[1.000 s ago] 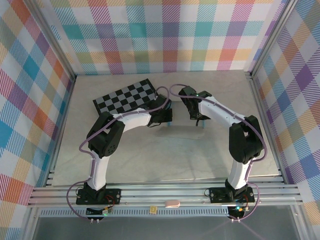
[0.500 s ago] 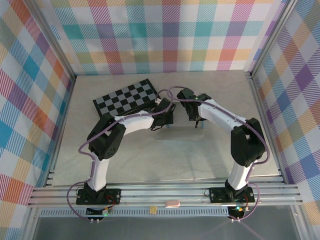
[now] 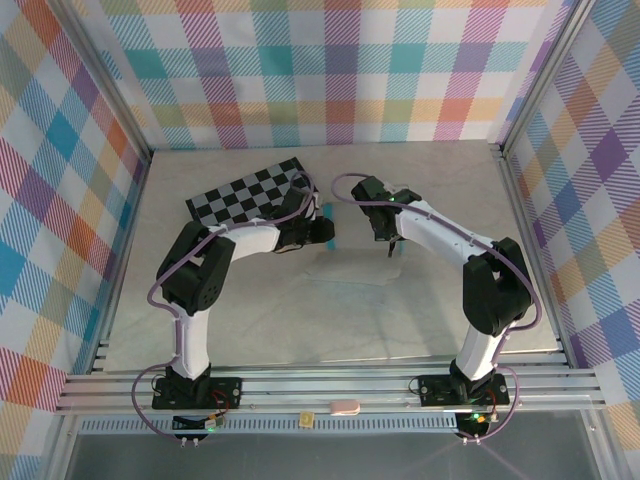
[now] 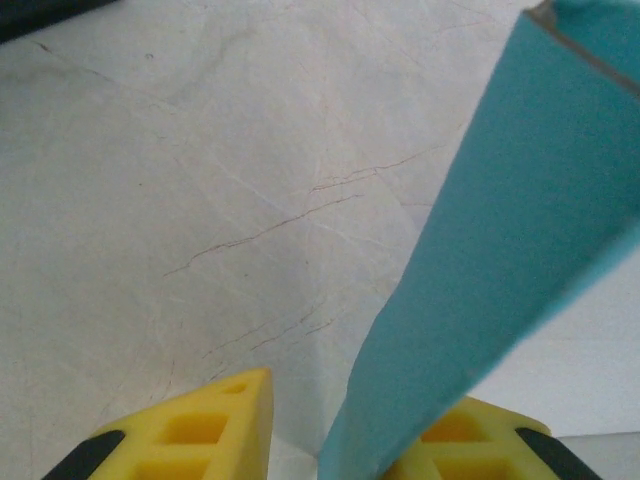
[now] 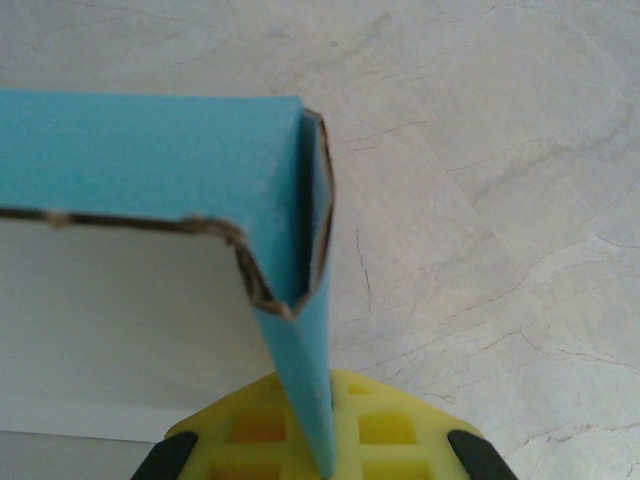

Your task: Fold the paper box

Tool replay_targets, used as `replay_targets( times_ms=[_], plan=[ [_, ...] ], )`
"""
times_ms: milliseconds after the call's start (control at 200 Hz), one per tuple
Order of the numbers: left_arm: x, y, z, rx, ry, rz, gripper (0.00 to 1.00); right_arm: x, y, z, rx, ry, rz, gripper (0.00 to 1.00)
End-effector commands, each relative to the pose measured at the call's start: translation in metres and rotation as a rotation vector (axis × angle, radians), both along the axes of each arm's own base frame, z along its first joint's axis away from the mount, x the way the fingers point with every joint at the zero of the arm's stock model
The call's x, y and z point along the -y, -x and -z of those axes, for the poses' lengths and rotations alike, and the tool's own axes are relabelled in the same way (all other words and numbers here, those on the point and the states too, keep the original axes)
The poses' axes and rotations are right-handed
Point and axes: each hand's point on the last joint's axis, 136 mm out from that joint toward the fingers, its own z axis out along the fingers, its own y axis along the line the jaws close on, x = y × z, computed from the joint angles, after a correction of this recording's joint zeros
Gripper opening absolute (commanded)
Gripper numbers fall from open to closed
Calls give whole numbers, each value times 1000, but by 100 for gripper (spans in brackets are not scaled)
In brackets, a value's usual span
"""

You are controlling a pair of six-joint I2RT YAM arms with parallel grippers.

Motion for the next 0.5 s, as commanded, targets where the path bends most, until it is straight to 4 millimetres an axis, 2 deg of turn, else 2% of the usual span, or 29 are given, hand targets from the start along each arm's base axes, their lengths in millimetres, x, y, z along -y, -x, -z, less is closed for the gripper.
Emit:
replay_targets(
  times_ms=[0, 495],
  plan=[
    [-9, -8, 3, -4, 3, 10, 29, 17, 5, -14, -4, 81, 3, 0],
    [-10, -22, -14, 51, 18, 23, 34, 14, 4, -9, -28, 82, -4, 0]
  ],
)
